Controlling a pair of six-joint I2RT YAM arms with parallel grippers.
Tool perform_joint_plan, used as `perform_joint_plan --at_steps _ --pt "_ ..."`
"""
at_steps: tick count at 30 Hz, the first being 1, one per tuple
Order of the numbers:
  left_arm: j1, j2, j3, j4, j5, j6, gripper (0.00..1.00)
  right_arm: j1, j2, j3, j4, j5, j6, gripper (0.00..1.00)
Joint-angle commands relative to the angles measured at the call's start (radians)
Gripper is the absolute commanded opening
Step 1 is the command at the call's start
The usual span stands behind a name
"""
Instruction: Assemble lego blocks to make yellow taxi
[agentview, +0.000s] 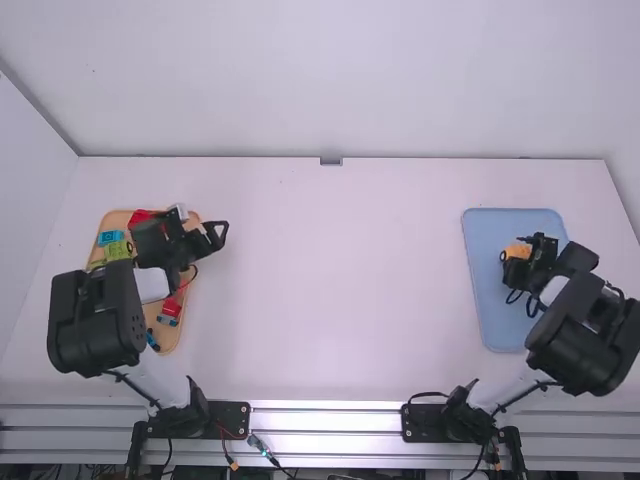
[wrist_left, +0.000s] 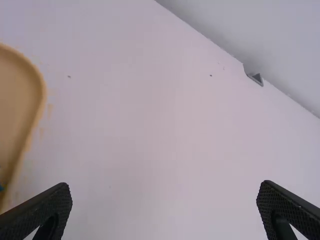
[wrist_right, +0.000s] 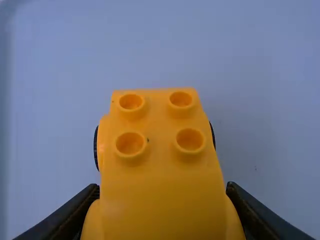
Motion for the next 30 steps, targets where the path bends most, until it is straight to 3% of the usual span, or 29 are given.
perform_joint_plan --at_steps 1,3,4,5,14,21,30 --pt "-0.042 -0.024 0.004 -0.024 -0.027 0.037 0.99 0.029 0.001 0.008 0.003 0.086 0.015 0.71" --pt "-0.068 -0.024 0.026 -0.082 -0.081 0.053 0.99 0.046 0.0 0.009 0.006 0.112 0.03 0.85" --pt "-0.091 -0.024 0.047 -0.137 -0.11 0.088 0.99 0.061 -0.003 0.009 0.004 0.14 0.029 0.98" --pt "-0.1 -0.024 0.056 -0.158 -0.119 0.102 0.99 0.067 -0.007 0.008 0.0 0.155 0.029 0.99" --pt "-0.269 -0.034 0.242 -0.485 -0.148 0.354 0.99 0.217 -0.137 0.062 -0.221 0.359 0.029 0.99" --pt "-0.362 -0.16 0.365 -0.667 -0.146 0.414 0.99 0.416 -0.336 0.185 -0.489 0.412 0.027 0.99" --pt "-0.372 -0.392 0.397 -0.739 -0.145 0.325 0.99 0.624 -0.514 0.249 -0.532 0.412 0.007 0.99"
